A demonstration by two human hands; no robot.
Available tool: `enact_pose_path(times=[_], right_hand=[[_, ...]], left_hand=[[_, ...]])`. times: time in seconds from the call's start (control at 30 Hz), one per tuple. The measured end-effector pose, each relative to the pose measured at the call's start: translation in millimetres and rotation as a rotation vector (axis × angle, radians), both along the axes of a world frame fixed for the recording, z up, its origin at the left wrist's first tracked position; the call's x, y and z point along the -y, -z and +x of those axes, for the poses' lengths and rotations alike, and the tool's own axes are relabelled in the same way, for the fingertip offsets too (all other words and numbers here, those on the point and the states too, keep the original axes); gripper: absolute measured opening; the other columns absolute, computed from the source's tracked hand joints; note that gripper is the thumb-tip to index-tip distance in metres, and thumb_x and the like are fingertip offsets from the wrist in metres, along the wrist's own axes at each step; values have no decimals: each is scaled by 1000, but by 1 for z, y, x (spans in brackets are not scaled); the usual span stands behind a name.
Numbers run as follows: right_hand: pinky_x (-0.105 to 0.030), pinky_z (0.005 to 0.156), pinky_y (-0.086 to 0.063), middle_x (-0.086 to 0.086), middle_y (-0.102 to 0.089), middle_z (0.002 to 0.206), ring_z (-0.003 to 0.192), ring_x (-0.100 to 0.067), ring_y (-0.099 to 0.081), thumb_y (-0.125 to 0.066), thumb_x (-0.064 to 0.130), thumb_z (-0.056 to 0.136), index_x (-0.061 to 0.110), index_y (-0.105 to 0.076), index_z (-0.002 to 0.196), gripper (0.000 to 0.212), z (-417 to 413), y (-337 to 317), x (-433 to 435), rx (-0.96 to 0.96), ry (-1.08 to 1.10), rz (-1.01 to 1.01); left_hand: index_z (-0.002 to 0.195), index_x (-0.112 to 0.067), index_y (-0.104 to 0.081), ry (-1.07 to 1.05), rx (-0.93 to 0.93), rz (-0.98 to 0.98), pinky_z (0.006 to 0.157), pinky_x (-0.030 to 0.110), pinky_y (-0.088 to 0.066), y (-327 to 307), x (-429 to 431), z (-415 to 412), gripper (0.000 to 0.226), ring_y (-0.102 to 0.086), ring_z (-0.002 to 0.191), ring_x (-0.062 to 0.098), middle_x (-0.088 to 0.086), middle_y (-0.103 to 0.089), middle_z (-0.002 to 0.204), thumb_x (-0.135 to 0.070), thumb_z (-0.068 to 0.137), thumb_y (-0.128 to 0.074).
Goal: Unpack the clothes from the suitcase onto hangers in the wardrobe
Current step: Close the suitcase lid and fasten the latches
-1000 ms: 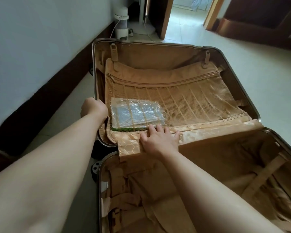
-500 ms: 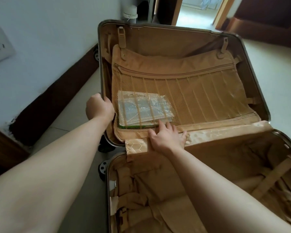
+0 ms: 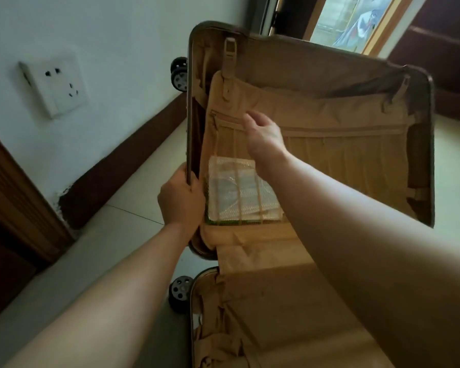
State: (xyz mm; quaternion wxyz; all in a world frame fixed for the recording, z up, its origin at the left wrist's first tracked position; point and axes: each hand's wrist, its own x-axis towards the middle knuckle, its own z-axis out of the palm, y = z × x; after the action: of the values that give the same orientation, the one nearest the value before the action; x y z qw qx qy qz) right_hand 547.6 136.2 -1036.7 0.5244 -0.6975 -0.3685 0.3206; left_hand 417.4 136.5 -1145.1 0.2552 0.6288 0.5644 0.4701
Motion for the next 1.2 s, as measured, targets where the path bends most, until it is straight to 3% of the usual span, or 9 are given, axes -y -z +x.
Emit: enact_pose_path(times=[0.1,0.23,0.37,0.57,0.73,0.8,0.9,0.97,1.2], right_hand=[[-24,94,-42,-2,-49,142,124,-16,-50,-45,27,101,21,-42,143,42,12,-31,-8,15,24,44],[-27,97,-48,0,-45,144,109,-12,-56,-46,21,100,21,-40,144,45,18,-51,-12,244,-5,63],[-29,116,-25,-3,-22,158,145,-19,-22,-42,10,99,18,-28,150,54,21,-62,-18,683,-92,-52],[-38,121,-1,-8,-1,162,149,-23,6,-42,9,94,18,-8,154,70,17,-85,-42,1052,-97,-123],[-36,108,-26,-13,-33,139,127,-30,-33,-39,-6,77,10,-40,132,58,21,-99,-45,1438,271,64],[-38,111,-24,-12,-37,137,128,-31,-33,-38,-5,79,10,-40,131,54,33,-107,-55,1462,340,60],[-42,119,-9,-9,-44,137,135,-29,-33,-50,8,88,15,-44,134,48,50,-117,-67,1438,191,-68],[-41,119,-14,-11,-49,132,130,-30,-40,-50,9,91,15,-52,130,40,56,-119,-68,1457,124,-68],[-39,109,-33,-17,-46,131,123,-32,-42,-45,-4,90,7,-55,122,36,52,-125,-59,1459,255,58]], left_hand=[[94,-7,-66,1,26,20,60,24,-32,-3,9,-6,21,-52,64,16,-4,-54,69,-11,96,-45],[103,-7,-67,7,28,57,62,24,-35,-7,17,-10,23,-51,65,14,6,-65,78,-11,97,-46],[103,-8,-67,20,19,111,56,23,-33,-11,23,-15,21,-52,62,15,-5,-56,71,-9,96,-47],[105,-10,-68,62,17,158,52,9,-29,-12,23,-18,21,-46,50,2,-14,-48,62,-8,96,-49],[105,-9,-68,65,20,163,51,5,-28,-10,23,-18,20,-48,49,-2,-20,-45,59,-7,96,-50],[108,-9,-68,70,21,163,51,7,-29,-9,22,-18,22,-48,50,-2,-17,-48,61,-7,96,-50],[110,-10,-68,79,24,158,49,8,-32,-9,22,-17,22,-48,49,-2,-18,-47,60,-8,96,-50],[110,-12,-67,81,34,145,48,13,-39,-9,22,-18,22,-50,49,-1,-17,-49,61,-9,97,-50],[115,-10,-66,76,46,139,56,0,-39,-9,25,-14,25,-53,55,-5,-10,-57,69,-13,98,-48]])
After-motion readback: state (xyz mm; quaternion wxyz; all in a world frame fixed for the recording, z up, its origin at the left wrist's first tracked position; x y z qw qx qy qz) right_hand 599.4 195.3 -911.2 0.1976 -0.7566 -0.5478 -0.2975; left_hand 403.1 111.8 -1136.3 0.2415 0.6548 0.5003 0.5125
